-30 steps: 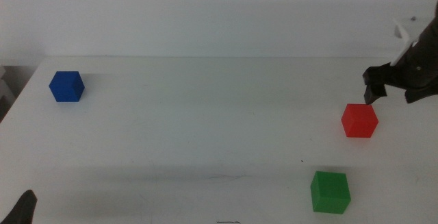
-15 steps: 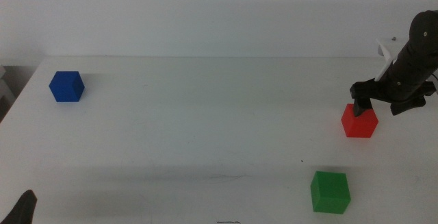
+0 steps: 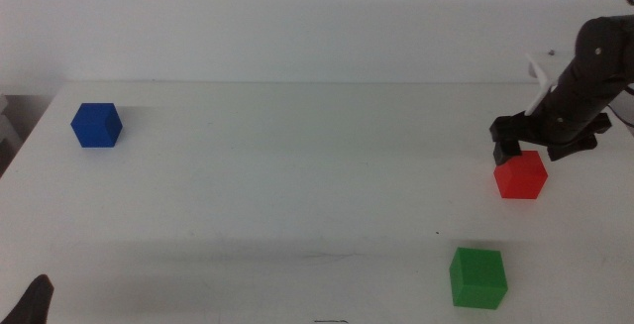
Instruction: Stack red cubes first, then green, then blue cubes in a specific spot.
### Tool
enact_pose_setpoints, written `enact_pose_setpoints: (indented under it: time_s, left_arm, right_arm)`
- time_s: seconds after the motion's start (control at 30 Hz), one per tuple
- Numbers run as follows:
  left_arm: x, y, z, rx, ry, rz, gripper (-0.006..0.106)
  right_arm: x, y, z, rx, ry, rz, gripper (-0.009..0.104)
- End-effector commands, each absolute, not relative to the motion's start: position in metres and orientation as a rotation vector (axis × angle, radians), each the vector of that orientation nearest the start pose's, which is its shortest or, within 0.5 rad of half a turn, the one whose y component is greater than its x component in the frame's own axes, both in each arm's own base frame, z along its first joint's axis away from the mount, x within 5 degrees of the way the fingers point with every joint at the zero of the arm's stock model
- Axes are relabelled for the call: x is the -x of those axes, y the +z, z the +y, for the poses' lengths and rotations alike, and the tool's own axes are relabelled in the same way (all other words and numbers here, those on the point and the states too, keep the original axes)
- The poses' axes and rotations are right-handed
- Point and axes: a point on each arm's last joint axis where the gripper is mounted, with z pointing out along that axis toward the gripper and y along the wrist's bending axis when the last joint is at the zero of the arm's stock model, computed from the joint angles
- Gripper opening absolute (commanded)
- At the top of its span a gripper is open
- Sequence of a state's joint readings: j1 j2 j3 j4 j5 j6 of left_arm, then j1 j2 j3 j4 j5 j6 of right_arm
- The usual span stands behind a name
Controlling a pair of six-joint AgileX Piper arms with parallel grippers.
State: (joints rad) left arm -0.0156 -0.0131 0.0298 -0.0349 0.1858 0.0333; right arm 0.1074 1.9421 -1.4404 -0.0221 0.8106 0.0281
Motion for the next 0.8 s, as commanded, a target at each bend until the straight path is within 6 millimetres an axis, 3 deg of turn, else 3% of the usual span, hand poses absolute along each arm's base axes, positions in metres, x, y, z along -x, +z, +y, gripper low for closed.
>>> enact_pose_setpoints:
  time_s: [0.0, 0.3, 0.43, 0.53, 0.7, 0.77]
  left_arm:
    - [-0.055, 0.196, -0.001, -0.010, -0.023, 1.585, 0.094]
    - [-0.055, 0.196, -0.001, -0.010, -0.023, 1.585, 0.094]
    - [-0.055, 0.196, -0.001, -0.010, -0.023, 1.585, 0.094]
    - [-0.055, 0.196, -0.001, -0.010, -0.023, 1.585, 0.094]
    - [-0.055, 0.196, -0.001, -0.010, -0.023, 1.585, 0.094]
    - [-0.055, 0.196, -0.001, -0.010, -0.023, 1.585, 0.094]
  right_arm:
    - [-0.409, 0.232, 0.044, 0.176, -0.031, 2.679, 0.094]
    - [-0.415, 0.212, 0.042, 0.150, -0.056, 2.725, 0.094]
    - [-0.416, 0.208, 0.043, 0.152, -0.056, 2.729, 0.084]
    - [-0.417, 0.206, 0.043, 0.127, -0.047, 2.735, 0.059]
    - [-0.416, 0.205, 0.043, 0.089, -0.042, 2.750, 0.000]
    - [-0.414, 0.211, 0.047, 0.095, -0.043, 2.761, -0.001]
